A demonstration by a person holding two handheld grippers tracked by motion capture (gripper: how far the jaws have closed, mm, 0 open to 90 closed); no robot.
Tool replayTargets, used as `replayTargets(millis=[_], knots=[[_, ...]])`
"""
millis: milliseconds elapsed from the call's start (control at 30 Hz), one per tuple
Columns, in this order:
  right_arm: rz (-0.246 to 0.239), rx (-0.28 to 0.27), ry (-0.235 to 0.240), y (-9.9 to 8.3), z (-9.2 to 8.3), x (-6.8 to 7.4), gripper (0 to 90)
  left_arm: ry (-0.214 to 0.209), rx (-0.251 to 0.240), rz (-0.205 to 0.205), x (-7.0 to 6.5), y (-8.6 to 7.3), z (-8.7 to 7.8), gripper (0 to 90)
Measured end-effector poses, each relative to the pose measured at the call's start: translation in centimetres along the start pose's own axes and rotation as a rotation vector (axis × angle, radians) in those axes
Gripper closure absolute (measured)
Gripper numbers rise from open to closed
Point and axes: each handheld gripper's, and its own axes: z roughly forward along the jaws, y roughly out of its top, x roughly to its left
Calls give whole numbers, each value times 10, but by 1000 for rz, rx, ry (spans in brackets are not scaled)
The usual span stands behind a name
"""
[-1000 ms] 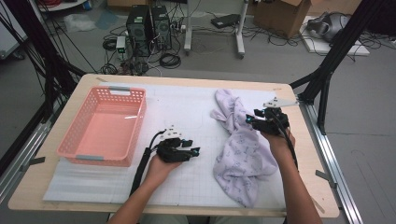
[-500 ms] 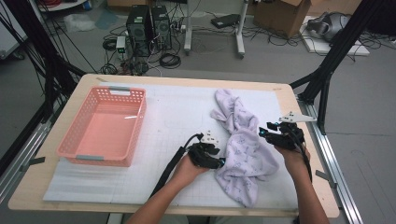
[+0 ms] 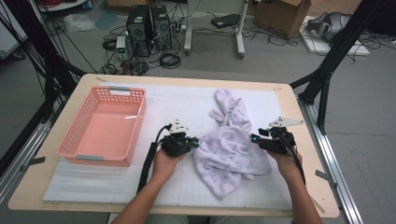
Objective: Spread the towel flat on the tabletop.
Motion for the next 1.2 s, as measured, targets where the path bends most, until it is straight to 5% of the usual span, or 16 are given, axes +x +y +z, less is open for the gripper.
replayTargets(millis=[133,300,367,400,433,667,800,1067,1133,1200], knots=[[-1,43,37,-6,10,8,565,78,-54,-13,19,-6,-26,856],[-22,101,77,-14,32,23,581,88,-61,-39,32,-16,-39,855],[-44,125,82,-16,39,30,706,78,-77,-51,32,-18,-41,853],[-54,114,78,-16,38,32,864,74,-73,-51,32,-18,-40,852],[-62,116,78,-16,36,33,862,69,-70,-47,30,-19,-39,850],[-80,127,30,-31,2,33,869,8,-87,-65,26,-18,-33,770],[-94,118,-14,-54,-37,35,870,-49,-72,-70,22,-19,-28,660],[-52,144,-75,-92,-91,39,856,-64,-79,-43,18,-19,-30,537],[-44,93,-73,-93,-98,39,700,-74,-84,-35,17,-19,-29,513],[-29,14,-62,-87,-101,40,667,-82,-113,-31,16,-22,-29,490]])
